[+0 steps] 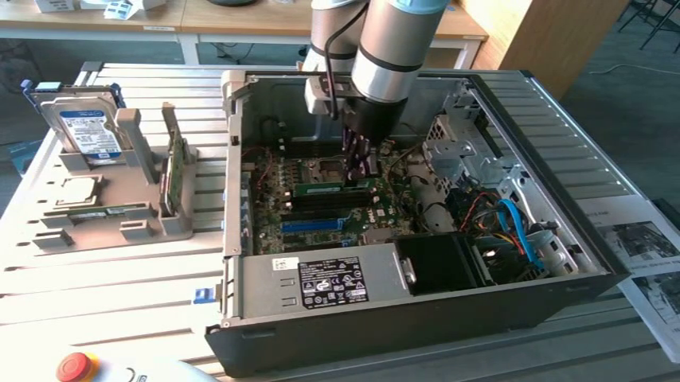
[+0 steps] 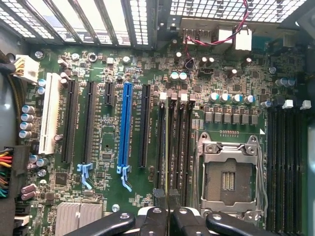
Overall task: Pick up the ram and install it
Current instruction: 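Insert the ram into the slot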
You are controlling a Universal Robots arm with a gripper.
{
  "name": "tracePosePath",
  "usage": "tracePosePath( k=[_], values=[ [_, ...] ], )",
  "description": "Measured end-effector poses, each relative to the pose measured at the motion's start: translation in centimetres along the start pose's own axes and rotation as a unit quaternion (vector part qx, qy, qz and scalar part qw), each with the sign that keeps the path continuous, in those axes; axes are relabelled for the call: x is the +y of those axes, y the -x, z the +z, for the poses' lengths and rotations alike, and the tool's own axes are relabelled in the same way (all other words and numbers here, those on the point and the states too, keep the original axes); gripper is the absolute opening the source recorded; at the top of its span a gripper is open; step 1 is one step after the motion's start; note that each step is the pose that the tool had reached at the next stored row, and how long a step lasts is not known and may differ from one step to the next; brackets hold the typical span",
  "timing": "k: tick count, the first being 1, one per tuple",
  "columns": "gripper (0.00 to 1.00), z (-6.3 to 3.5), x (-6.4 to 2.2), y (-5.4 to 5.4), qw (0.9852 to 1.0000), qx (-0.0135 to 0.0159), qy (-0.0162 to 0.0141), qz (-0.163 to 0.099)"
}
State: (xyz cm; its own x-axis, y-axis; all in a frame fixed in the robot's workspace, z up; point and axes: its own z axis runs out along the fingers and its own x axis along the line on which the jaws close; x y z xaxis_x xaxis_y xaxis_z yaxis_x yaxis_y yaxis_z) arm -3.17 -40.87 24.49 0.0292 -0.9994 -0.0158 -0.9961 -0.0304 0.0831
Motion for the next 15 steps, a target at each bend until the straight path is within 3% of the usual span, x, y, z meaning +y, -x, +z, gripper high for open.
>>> tracePosePath(
  k=[15],
  values=[
    [0.12, 0.51, -0.04, -0.01, 1.0, -0.0005, -0.0001, 0.006]
  ],
)
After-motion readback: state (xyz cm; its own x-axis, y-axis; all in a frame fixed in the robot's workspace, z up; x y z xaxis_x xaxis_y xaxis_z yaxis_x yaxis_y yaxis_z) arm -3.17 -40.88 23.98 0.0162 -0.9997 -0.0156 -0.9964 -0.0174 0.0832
